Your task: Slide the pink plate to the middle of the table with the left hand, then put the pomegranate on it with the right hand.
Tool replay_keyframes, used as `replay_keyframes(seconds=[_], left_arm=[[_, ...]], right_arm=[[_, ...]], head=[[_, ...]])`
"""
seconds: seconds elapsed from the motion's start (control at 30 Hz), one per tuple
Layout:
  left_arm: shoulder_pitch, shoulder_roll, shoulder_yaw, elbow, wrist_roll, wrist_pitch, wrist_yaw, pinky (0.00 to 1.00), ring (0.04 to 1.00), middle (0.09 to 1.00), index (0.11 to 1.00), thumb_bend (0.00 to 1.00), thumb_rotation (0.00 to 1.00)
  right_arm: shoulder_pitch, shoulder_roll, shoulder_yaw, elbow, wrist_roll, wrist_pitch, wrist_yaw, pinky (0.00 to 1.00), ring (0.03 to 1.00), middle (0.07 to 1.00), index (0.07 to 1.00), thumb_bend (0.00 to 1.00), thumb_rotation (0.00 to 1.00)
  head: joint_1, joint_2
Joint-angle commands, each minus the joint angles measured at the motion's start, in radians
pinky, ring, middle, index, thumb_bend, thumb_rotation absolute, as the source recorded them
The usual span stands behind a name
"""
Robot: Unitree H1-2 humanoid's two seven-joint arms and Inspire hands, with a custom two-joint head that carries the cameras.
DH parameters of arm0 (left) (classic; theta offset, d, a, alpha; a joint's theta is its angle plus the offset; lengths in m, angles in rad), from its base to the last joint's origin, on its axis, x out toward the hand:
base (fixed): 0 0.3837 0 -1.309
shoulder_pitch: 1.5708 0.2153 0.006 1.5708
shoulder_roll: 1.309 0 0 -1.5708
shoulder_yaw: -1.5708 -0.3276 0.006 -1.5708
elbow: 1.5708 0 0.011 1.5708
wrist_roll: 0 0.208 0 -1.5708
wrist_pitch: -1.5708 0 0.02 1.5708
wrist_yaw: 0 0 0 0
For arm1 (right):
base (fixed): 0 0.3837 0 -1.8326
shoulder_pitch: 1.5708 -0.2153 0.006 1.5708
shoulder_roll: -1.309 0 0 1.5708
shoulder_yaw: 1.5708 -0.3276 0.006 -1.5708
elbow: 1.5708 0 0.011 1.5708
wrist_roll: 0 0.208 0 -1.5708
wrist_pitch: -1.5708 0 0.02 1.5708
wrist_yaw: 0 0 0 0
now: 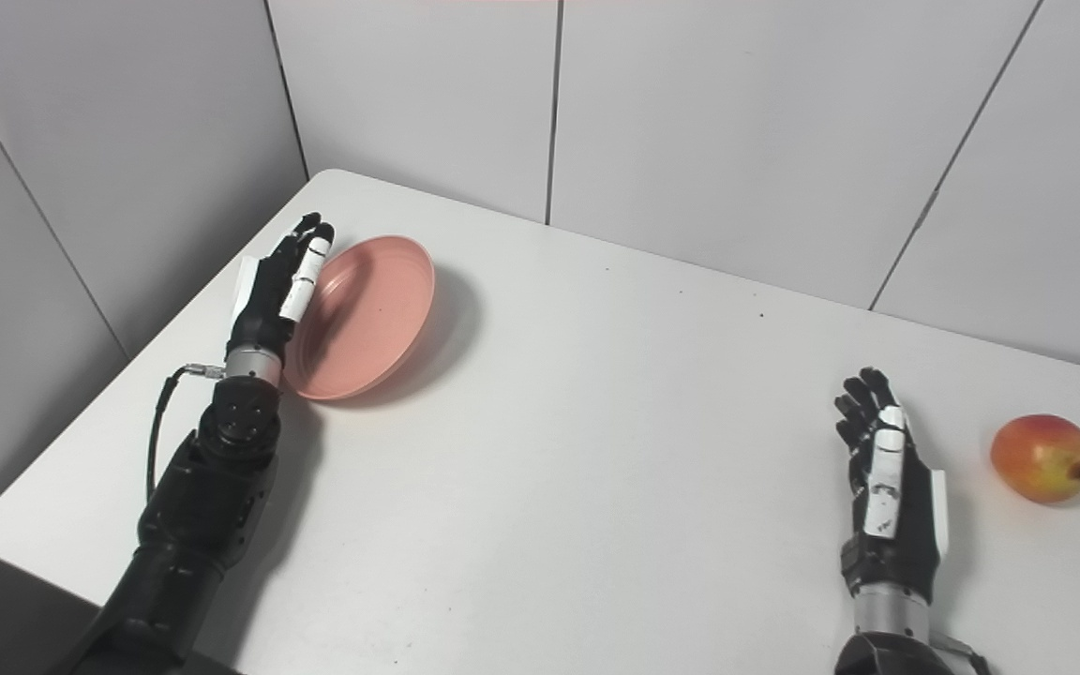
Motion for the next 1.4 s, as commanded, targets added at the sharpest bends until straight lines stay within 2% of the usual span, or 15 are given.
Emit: replay_keyframes(seconds=[0.0, 0.2, 0.3, 0.57, 0.9, 1.07, 1.37], left_arm=[[-0.028, 0.017, 0.006, -0.025, -0.015, -0.02, 0.002, 0.9, 0.902, 0.889, 0.908, 0.58, 1.0], [-0.031, 0.01, 0.02, -0.052, -0.035, 0.003, 0.006, 0.88, 0.896, 0.885, 0.889, 0.57, 1.0], [-0.035, 0.013, 0.024, -0.035, -0.046, -0.018, 0.008, 0.87, 0.896, 0.887, 0.886, 0.58, 1.0], [-0.033, 0.0, 0.038, -0.079, -0.083, 0.019, 0.001, 0.85, 0.895, 0.885, 0.865, 0.58, 1.0], [-0.04, -0.002, 0.067, -0.061, -0.193, 0.007, -0.042, 0.86, 0.894, 0.881, 0.872, 0.59, 1.0], [-0.043, -0.006, 0.091, -0.055, -0.267, -0.006, -0.07, 0.87, 0.892, 0.886, 0.879, 0.63, 1.0], [-0.033, 0.006, 0.1, -0.078, -0.326, 0.02, -0.099, 0.87, 0.893, 0.879, 0.867, 0.67, 1.0]], right_arm=[[0.026, -0.011, -0.01, 0.034, 0.002, -0.052, 0.005, 0.93, 0.891, 0.885, 0.884, 0.52, 0.99], [0.028, -0.009, -0.011, 0.026, 0.001, -0.045, 0.002, 0.93, 0.891, 0.886, 0.886, 0.51, 0.99], [0.028, -0.009, -0.01, 0.025, 0.0, -0.046, 0.002, 0.93, 0.891, 0.884, 0.884, 0.51, 0.98], [0.027, -0.012, -0.009, 0.026, 0.001, -0.045, 0.006, 0.93, 0.896, 0.889, 0.887, 0.52, 0.99], [0.025, -0.007, -0.008, 0.023, -0.003, -0.036, 0.0, 0.92, 0.892, 0.886, 0.883, 0.52, 0.97], [0.024, -0.009, -0.006, 0.022, -0.004, -0.037, 0.003, 0.93, 0.899, 0.891, 0.889, 0.53, 0.98], [0.023, -0.009, -0.007, 0.021, -0.002, -0.037, 0.003, 0.93, 0.899, 0.894, 0.89, 0.54, 0.97]], head=[[-0.001, 0.001], [-0.001, 0.003], [-0.001, 0.003], [-0.001, 0.003], [-0.004, 0.001], [-0.003, 0.001], [-0.001, 0.002]])
